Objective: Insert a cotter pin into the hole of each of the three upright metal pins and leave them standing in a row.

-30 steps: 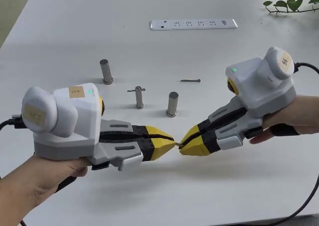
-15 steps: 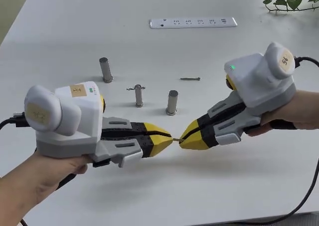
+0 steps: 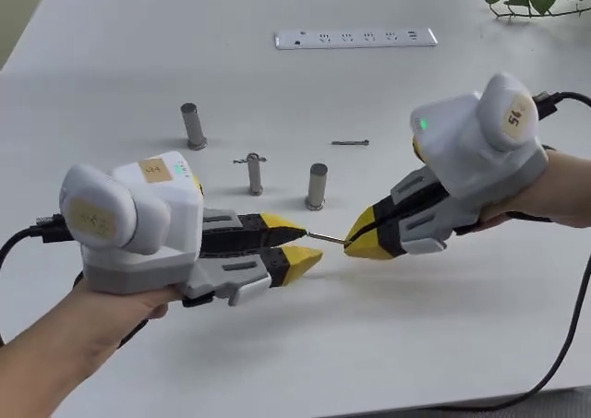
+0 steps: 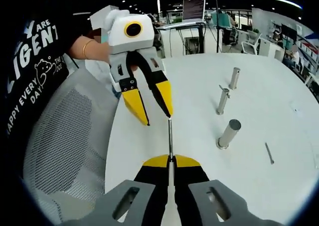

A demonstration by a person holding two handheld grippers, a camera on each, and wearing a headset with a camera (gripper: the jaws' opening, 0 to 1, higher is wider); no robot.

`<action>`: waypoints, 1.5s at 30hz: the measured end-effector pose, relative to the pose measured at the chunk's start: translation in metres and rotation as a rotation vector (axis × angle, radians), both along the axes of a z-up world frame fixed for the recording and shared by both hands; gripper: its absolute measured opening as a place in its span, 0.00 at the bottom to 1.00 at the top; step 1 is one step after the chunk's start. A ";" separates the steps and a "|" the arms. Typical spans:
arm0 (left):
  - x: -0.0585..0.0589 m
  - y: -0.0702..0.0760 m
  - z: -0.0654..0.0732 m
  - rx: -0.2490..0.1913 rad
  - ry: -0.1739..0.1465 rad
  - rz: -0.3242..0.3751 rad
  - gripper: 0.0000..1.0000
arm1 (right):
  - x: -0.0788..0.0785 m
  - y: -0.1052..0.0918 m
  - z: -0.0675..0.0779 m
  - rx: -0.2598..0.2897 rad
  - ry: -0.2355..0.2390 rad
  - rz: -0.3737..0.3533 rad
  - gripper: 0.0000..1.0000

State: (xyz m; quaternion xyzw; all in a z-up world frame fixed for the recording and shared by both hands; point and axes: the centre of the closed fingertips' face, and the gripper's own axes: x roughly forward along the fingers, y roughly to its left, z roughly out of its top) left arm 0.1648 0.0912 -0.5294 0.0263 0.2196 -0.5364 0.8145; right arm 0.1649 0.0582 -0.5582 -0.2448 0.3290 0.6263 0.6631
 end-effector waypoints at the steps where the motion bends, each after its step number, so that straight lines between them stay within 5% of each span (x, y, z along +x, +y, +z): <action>1: 0.002 0.000 0.000 -0.002 -0.004 0.014 0.15 | 0.003 -0.001 0.000 -0.004 -0.006 -0.006 0.00; 14: 0.030 0.007 -0.017 0.068 -0.061 0.177 0.17 | 0.035 -0.022 -0.008 -0.100 -0.064 -0.093 0.00; 22: 0.046 0.007 -0.024 0.081 -0.068 0.251 0.18 | 0.053 -0.029 -0.009 -0.145 -0.086 -0.116 0.00; 36: 0.073 0.002 -0.034 0.124 -0.113 0.297 0.18 | 0.075 -0.033 -0.013 -0.191 -0.098 -0.124 0.00; 45: 0.092 -0.014 -0.041 0.167 -0.142 0.276 0.18 | 0.083 -0.033 -0.017 -0.196 -0.091 -0.123 0.00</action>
